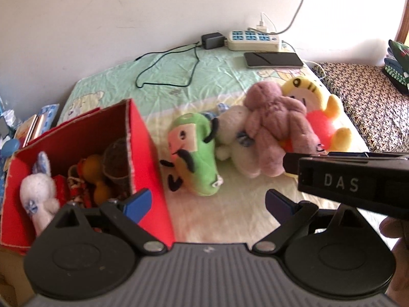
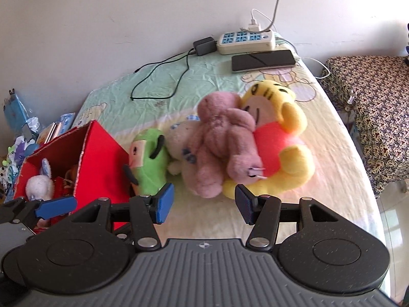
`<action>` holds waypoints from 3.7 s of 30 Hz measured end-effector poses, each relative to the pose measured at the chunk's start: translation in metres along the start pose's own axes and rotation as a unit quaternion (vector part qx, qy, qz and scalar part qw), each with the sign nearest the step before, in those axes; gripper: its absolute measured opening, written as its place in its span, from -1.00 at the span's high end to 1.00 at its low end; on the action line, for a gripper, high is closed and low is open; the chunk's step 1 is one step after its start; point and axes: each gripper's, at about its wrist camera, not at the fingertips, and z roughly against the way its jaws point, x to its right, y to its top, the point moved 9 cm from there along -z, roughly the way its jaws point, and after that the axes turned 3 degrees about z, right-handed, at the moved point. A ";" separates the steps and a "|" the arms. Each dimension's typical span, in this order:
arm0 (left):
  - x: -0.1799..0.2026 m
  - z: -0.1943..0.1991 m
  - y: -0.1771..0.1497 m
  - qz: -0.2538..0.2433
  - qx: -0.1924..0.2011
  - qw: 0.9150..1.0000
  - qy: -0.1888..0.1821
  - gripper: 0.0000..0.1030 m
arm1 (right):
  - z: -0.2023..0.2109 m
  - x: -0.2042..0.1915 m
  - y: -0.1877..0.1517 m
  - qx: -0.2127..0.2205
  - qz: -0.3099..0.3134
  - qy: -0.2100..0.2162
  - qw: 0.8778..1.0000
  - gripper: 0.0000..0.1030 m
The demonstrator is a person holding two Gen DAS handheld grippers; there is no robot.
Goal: Organize objects
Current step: 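Move the open right tool back over the plush pile, then grasp the pink-brown teddy bear with the right tool, then lift the teddy bear and carry it over the red box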
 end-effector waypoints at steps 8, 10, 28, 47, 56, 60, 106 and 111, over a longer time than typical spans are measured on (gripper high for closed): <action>0.024 -0.011 0.006 -0.013 -0.010 1.000 -0.004 -0.90 | 0.003 0.032 -0.003 -0.005 -0.019 -0.017 1.000 -0.10; 0.030 -0.014 0.007 -0.018 -0.012 1.000 -0.004 -0.90 | 0.004 0.039 -0.006 -0.007 -0.024 -0.020 0.999 -0.10; 0.056 -0.031 0.004 -0.025 -0.031 0.999 0.007 -0.93 | 0.006 0.070 -0.006 0.008 -0.058 0.011 0.998 -0.03; 0.057 -0.043 -0.013 -0.045 -0.057 0.997 0.002 -0.99 | 0.004 0.060 -0.010 0.016 -0.056 0.029 0.998 0.18; 0.052 -0.051 -0.018 -0.026 -0.075 0.996 -0.036 -0.99 | 0.004 0.063 -0.015 0.015 -0.067 0.029 0.997 0.18; 0.048 -0.053 -0.014 -0.009 -0.072 0.995 -0.069 -0.99 | 0.006 0.064 -0.005 0.034 -0.068 0.039 0.996 0.18; 0.071 -0.093 0.037 0.056 -0.056 0.957 -0.281 -0.44 | -0.056 0.055 0.035 0.006 -0.049 0.120 0.992 0.51; 0.067 -0.067 0.037 0.039 -0.024 0.962 -0.270 -0.43 | -0.038 0.050 0.033 0.022 -0.055 0.138 0.989 0.53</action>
